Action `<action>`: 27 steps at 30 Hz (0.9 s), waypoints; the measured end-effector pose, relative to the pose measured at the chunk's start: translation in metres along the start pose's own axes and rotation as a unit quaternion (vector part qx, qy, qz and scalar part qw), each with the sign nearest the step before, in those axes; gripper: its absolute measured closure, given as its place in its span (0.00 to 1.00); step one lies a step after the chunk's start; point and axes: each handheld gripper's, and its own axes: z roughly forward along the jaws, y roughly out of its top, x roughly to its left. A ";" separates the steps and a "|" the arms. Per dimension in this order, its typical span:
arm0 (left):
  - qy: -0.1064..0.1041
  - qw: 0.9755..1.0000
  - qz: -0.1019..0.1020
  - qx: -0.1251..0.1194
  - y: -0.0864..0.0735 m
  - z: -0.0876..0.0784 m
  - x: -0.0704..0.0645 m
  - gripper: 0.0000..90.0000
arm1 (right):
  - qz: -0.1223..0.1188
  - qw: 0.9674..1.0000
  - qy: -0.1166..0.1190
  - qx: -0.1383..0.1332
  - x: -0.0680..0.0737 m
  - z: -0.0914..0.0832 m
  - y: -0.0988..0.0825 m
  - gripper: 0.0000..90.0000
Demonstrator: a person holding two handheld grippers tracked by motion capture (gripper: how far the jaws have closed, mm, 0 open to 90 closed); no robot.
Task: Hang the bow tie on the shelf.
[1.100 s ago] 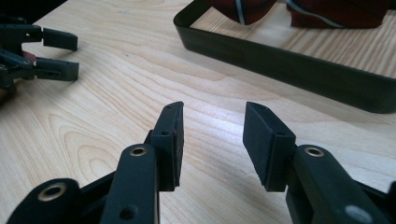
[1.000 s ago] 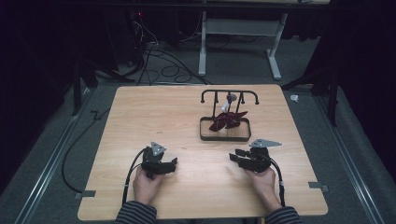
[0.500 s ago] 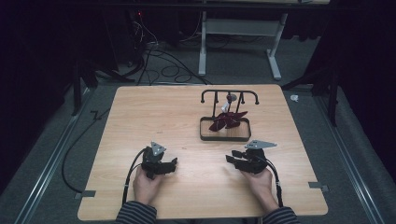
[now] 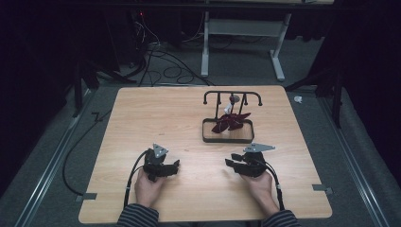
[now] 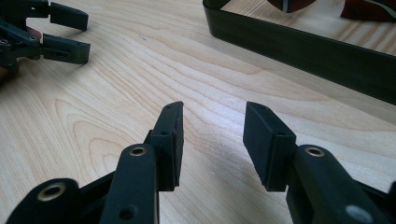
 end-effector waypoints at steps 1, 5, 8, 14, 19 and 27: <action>0.000 1.000 0.000 0.000 0.000 0.000 0.000 0.22 | 0.000 1.000 0.000 0.000 0.000 0.000 0.000 0.66; 0.000 1.000 0.000 0.000 0.000 0.000 0.000 0.22 | -0.002 1.000 -0.001 0.002 0.002 0.002 0.000 0.66; 0.000 1.000 0.000 0.000 0.000 0.000 0.000 0.22 | -0.007 1.000 -0.001 0.004 0.003 0.004 0.000 0.66; 0.000 1.000 0.000 0.000 0.000 0.000 0.000 0.22 | -0.013 1.000 -0.003 0.012 0.006 0.007 -0.001 0.65; 0.000 1.000 0.000 0.000 0.000 0.000 0.000 0.22 | -0.014 1.000 -0.005 0.017 0.006 0.010 -0.003 0.65; 0.000 1.000 0.000 0.000 0.000 0.000 0.000 0.22 | -0.019 0.999 -0.013 0.028 0.009 0.014 -0.007 0.64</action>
